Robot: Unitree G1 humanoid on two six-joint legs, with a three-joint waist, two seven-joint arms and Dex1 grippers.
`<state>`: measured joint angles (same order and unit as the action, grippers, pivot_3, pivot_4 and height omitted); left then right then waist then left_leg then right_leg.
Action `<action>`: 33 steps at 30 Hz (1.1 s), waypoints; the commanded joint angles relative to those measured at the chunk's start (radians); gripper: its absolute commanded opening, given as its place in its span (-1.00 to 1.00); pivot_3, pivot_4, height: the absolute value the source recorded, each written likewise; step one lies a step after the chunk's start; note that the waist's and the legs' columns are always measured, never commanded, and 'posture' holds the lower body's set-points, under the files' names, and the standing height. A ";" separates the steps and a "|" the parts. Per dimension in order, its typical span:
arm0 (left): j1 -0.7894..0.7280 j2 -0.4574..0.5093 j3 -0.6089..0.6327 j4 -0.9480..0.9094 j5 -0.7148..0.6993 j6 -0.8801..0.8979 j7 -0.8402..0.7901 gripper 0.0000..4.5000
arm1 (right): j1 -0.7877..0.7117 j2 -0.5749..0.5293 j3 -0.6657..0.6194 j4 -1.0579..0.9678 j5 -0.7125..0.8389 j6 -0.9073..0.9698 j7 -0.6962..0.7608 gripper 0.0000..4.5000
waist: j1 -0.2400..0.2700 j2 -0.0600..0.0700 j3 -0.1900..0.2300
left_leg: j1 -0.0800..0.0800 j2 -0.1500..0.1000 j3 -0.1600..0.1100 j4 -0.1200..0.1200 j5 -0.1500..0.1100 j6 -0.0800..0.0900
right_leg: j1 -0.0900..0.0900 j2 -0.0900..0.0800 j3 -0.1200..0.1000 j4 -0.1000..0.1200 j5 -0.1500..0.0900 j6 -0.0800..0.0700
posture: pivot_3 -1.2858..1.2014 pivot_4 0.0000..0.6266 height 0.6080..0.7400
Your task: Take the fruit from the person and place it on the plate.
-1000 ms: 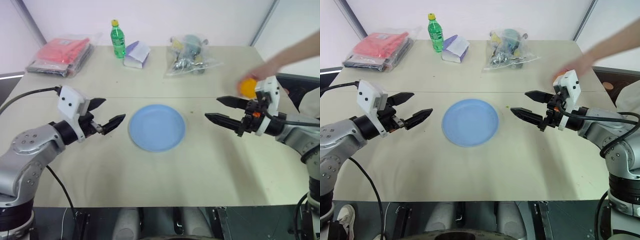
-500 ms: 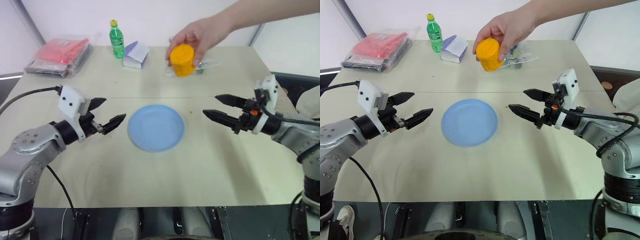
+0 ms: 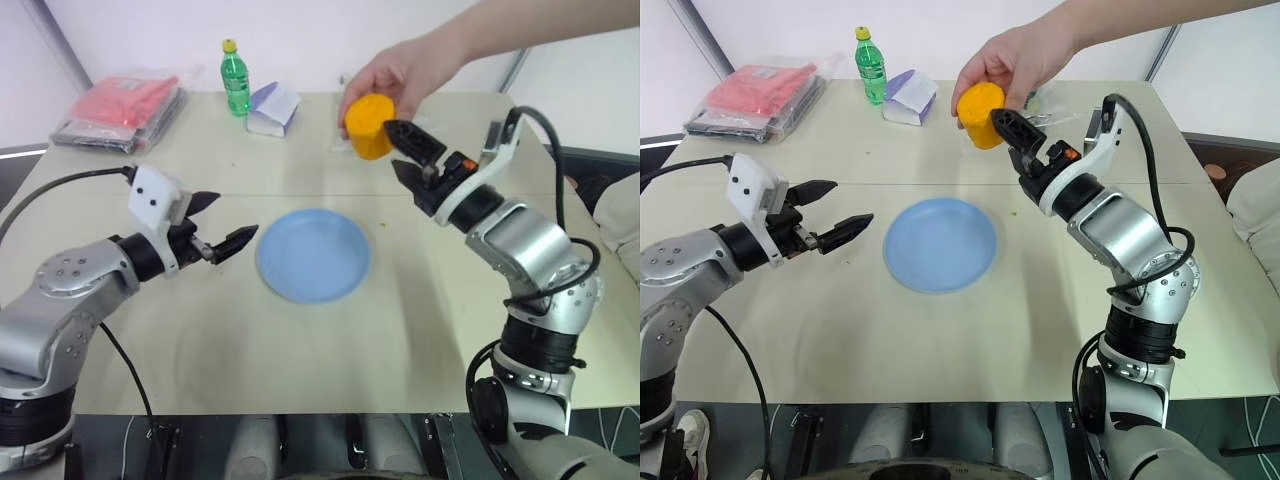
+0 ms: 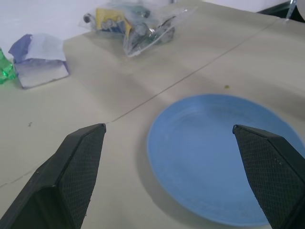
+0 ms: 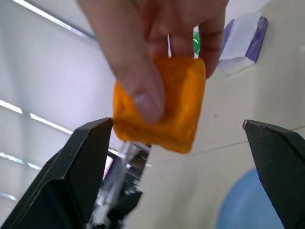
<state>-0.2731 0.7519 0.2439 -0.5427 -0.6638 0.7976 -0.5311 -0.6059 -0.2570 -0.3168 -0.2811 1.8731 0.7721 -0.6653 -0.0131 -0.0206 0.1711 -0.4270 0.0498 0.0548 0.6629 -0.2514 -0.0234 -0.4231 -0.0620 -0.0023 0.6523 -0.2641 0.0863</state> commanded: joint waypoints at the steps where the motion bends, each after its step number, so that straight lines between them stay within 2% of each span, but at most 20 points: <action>1: -0.015 0.001 -0.003 -0.008 0.008 -0.020 -0.006 1.00 | -0.021 -0.020 0.021 -0.045 0.086 -0.073 -0.062 0.98 | -0.001 0.000 0.000 | 0.000 0.000 0.000 0.000 0.000 0.000 | 0.000 0.000 0.000 0.000 0.000 0.000 | 0.03 -0.52 0.87; 12: -0.015 -0.012 -0.009 -0.016 0.012 -0.023 0.003 1.00 | -0.076 -0.038 0.126 -0.044 0.080 -0.152 -0.079 0.98 | -0.002 0.000 0.000 | 0.000 0.001 -0.002 0.000 0.000 0.000 | -0.001 0.000 0.000 0.000 0.000 0.000 | 0.03 -0.52 0.87; 20: 0.001 -0.020 -0.002 -0.034 0.010 -0.020 0.017 1.00 | -0.086 -0.043 0.155 -0.020 0.050 -0.162 -0.047 0.98 | -0.001 0.000 0.000 | 0.000 0.001 -0.002 0.000 0.000 0.000 | -0.001 0.000 0.000 0.000 0.000 0.000 | 0.03 -0.52 0.87; 23: 0.007 -0.022 0.000 -0.041 0.009 -0.018 0.022 1.00 | -0.092 -0.044 0.156 -0.014 0.045 -0.163 -0.038 0.63 | -0.001 0.000 0.000 | 0.000 0.001 -0.002 0.000 0.000 0.000 | -0.001 0.000 0.000 0.000 0.000 0.000 | 0.03 -0.52 0.87; 26: 0.008 -0.024 0.001 -0.046 0.008 -0.017 0.026 1.00 | -0.100 -0.043 0.157 -0.007 0.040 -0.166 -0.032 -0.04 | -0.001 0.000 0.000 | 0.000 0.001 -0.002 0.000 0.000 0.000 | -0.001 0.000 0.000 0.000 0.000 0.000 | 0.03 -0.52 0.87; 27: 0.007 -0.024 0.001 -0.045 0.008 -0.016 0.026 1.00 | -0.107 -0.041 0.158 -0.002 0.038 -0.167 -0.031 -0.13 | -0.002 0.000 0.000 | 0.000 0.001 -0.002 0.000 0.000 0.000 | -0.001 0.000 0.000 0.000 0.000 0.000 | 0.03 -0.52 0.87; 33: 0.004 -0.021 0.003 -0.042 0.008 -0.019 0.025 1.00 | -0.113 -0.060 0.170 -0.003 0.037 -0.144 -0.020 -0.13 | -0.001 0.000 0.000 | 0.000 0.001 -0.002 0.000 0.000 0.000 | -0.001 0.000 0.000 0.000 0.000 0.000 | 0.03 -0.52 0.87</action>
<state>-0.2644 0.7277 0.2196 -0.5538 -0.6566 0.7971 -0.5092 -0.6929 -0.2979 -0.1445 -0.2586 1.9038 0.6175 -0.7055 -0.0143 -0.0203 0.1712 -0.4274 0.0508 0.0525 0.6625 -0.2515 -0.0232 -0.4241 -0.0621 -0.0019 0.6522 -0.2641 0.0862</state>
